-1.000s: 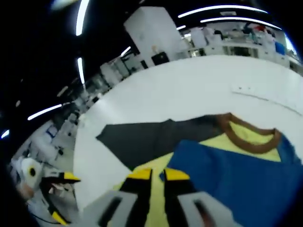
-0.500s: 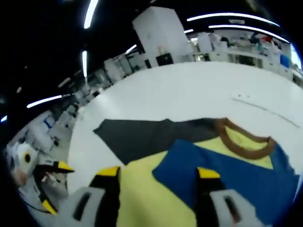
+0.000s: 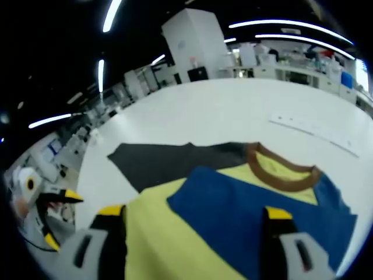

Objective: Fold the garment on the visible template until the final outline fits inside the template.

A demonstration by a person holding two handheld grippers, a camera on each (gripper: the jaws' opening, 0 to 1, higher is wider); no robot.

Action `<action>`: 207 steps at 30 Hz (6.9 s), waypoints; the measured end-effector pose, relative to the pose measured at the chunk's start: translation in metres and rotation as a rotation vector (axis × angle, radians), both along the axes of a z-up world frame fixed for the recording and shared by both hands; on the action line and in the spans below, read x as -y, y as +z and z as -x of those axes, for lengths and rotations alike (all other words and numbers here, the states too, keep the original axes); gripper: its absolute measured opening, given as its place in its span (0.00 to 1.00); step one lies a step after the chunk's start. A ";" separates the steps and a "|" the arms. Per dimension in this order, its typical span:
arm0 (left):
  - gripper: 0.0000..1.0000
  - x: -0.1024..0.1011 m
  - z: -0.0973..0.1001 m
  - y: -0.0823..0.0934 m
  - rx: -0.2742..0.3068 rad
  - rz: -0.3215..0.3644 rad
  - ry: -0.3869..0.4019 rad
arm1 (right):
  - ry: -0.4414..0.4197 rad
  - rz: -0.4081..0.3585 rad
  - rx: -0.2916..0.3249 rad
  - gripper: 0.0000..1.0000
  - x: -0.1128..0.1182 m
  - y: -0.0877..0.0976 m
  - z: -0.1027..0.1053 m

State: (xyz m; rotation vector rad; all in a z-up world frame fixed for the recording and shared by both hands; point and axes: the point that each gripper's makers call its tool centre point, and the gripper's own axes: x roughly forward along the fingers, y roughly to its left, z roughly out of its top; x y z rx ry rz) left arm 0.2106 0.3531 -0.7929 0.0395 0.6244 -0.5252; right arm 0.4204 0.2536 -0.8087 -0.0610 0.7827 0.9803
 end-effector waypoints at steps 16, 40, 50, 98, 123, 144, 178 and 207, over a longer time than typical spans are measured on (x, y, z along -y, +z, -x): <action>0.80 0.001 0.001 -0.002 -0.005 0.000 -0.002 | -0.074 0.012 -0.005 0.83 0.070 0.005 -0.017; 0.80 0.003 0.002 -0.005 -0.019 -0.013 -0.011 | -0.315 0.034 -0.051 0.60 0.197 -0.001 -0.035; 0.79 0.003 0.003 -0.006 -0.023 -0.018 -0.017 | -0.382 0.020 -0.114 0.38 0.222 -0.020 -0.015; 0.78 0.003 0.004 -0.011 -0.042 -0.039 -0.023 | -0.539 -0.111 -0.218 0.00 0.235 -0.029 0.000; 0.79 0.000 -0.003 -0.004 -0.034 -0.003 -0.006 | -0.475 -0.096 -0.148 0.12 0.235 -0.021 0.008; 0.80 -0.050 -0.051 0.011 0.009 0.080 0.071 | -0.316 -0.061 0.063 0.99 0.253 0.005 0.031; 0.35 -0.291 -0.085 -0.044 -0.035 0.126 0.829 | -0.396 -0.041 0.015 0.99 0.278 0.001 0.062; 0.00 -0.273 -0.086 -0.028 -0.083 0.203 0.867 | -0.383 -0.050 0.007 0.99 0.273 -0.003 0.070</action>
